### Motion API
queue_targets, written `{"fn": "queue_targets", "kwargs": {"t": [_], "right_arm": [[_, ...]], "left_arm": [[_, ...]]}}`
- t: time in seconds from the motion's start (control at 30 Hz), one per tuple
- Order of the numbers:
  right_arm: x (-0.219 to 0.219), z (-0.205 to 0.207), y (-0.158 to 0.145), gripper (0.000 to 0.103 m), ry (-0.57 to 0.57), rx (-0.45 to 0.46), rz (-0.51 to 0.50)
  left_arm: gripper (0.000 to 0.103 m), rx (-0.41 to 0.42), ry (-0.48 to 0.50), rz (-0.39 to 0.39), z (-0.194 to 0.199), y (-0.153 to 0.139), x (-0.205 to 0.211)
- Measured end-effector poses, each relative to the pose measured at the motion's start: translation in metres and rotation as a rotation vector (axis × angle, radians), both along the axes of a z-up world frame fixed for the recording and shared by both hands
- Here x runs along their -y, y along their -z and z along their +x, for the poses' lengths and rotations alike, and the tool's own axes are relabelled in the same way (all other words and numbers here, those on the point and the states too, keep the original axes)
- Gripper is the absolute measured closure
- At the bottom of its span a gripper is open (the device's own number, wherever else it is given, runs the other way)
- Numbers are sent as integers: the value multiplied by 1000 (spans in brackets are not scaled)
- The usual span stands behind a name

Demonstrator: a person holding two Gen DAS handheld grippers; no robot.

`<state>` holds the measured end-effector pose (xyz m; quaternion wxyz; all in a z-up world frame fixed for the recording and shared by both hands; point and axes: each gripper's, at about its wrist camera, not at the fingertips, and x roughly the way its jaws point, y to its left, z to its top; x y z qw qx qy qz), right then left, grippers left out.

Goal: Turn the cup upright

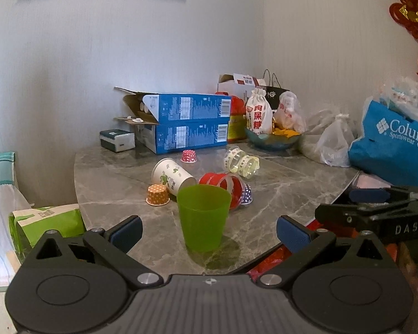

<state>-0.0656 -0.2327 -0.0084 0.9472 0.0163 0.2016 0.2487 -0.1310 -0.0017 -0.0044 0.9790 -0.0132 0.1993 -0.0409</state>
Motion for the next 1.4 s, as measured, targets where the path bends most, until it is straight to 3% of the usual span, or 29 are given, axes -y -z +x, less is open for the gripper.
{"fn": "queue_targets", "kwargs": {"t": [1.4], "right_arm": [[0, -10, 3, 1, 5, 4, -6]], "left_arm": [[0, -1, 16, -62, -9, -1, 2]]}}
